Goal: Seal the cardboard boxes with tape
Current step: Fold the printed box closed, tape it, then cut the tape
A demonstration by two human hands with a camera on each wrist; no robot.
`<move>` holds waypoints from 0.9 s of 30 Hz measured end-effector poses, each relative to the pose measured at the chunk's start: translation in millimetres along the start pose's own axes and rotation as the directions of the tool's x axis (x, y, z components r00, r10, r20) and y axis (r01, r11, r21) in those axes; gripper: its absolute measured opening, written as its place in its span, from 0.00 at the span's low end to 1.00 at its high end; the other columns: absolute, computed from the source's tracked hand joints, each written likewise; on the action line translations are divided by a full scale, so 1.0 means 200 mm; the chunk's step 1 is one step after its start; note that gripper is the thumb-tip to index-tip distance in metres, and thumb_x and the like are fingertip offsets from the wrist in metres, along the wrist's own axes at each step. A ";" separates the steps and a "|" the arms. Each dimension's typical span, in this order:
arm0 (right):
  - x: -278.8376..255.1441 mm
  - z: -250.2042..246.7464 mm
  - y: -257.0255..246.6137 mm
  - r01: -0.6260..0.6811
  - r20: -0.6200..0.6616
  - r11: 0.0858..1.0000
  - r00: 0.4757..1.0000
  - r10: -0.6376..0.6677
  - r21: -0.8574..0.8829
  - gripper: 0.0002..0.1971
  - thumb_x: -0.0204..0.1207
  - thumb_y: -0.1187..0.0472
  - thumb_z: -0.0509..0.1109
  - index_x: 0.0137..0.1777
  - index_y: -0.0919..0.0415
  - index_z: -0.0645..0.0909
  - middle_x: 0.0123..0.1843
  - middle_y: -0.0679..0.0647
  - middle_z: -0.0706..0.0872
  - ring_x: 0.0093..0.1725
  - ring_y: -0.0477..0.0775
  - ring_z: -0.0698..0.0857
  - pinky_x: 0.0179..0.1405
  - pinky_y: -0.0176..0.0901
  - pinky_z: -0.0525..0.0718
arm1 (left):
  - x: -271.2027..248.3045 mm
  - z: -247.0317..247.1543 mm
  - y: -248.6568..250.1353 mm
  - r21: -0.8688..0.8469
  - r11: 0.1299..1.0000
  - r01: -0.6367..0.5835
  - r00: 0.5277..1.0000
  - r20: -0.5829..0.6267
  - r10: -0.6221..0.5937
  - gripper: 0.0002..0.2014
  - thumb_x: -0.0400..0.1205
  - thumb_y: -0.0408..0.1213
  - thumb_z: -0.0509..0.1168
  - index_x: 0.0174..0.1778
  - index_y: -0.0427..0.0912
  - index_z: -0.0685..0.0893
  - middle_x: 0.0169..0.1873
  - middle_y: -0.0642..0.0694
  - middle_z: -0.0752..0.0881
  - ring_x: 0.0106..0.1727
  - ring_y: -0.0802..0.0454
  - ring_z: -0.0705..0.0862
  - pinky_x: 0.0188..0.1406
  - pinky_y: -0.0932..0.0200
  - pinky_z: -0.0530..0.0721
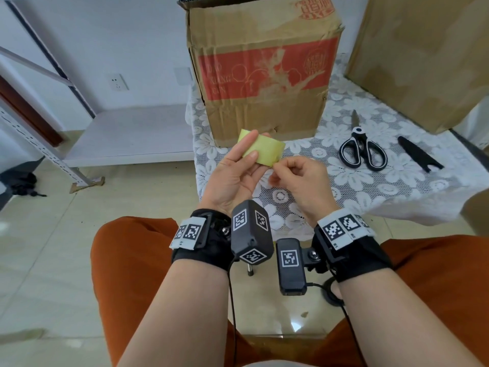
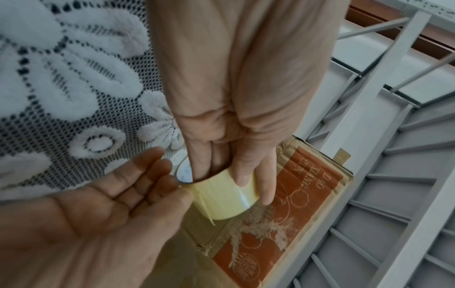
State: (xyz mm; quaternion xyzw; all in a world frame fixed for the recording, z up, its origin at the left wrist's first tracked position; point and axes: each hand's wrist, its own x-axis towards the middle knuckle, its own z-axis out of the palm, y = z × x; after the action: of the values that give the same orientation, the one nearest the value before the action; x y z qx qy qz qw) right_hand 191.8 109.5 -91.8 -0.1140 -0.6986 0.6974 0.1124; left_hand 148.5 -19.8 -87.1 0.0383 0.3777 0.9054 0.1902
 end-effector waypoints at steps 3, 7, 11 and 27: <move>-0.01 -0.02 0.00 -0.054 0.026 0.996 0.998 0.052 0.073 0.12 0.71 0.70 0.76 0.52 0.72 0.80 0.44 0.70 0.87 0.39 0.57 0.88 0.51 0.50 0.88 | 0.00 -0.01 0.00 -0.005 1.000 0.003 1.000 -0.013 -0.003 0.17 0.84 0.20 0.55 0.60 0.39 0.84 0.56 0.42 0.90 0.57 0.46 0.89 0.60 0.53 0.86; 0.01 -0.02 -0.02 -0.065 -0.015 0.995 0.998 0.066 0.075 0.16 0.66 0.64 0.82 0.45 0.68 0.78 0.33 0.62 0.84 0.28 0.50 0.84 0.35 0.38 0.86 | -0.01 0.00 0.00 0.010 0.998 0.058 0.998 -0.002 -0.058 0.17 0.85 0.21 0.56 0.60 0.40 0.84 0.52 0.40 0.91 0.52 0.47 0.91 0.56 0.56 0.88; 0.02 -0.03 -0.02 -0.052 -0.006 0.998 0.999 0.052 0.039 0.14 0.67 0.63 0.81 0.40 0.66 0.77 0.26 0.56 0.83 0.25 0.48 0.83 0.30 0.34 0.84 | -0.01 -0.01 0.01 -0.002 0.996 0.093 0.996 -0.015 -0.093 0.17 0.85 0.21 0.55 0.60 0.41 0.84 0.49 0.39 0.91 0.47 0.49 0.92 0.50 0.58 0.90; 0.01 0.00 0.02 -0.001 -0.080 0.998 0.997 -0.004 -0.063 0.06 0.65 0.65 0.82 0.39 0.60 0.87 0.37 0.58 0.90 0.40 0.55 0.90 0.47 0.47 0.89 | 0.00 -0.02 -0.03 0.014 0.995 0.096 0.990 -0.106 -0.094 0.16 0.86 0.22 0.54 0.57 0.41 0.85 0.49 0.39 0.91 0.49 0.48 0.91 0.59 0.55 0.86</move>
State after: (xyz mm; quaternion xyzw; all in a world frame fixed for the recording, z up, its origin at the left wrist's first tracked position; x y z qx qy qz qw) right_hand 190.2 111.0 -96.0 -0.1447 -0.7153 0.6697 0.1370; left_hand 150.2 -18.9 -94.8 -0.0256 0.3971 0.8925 0.2124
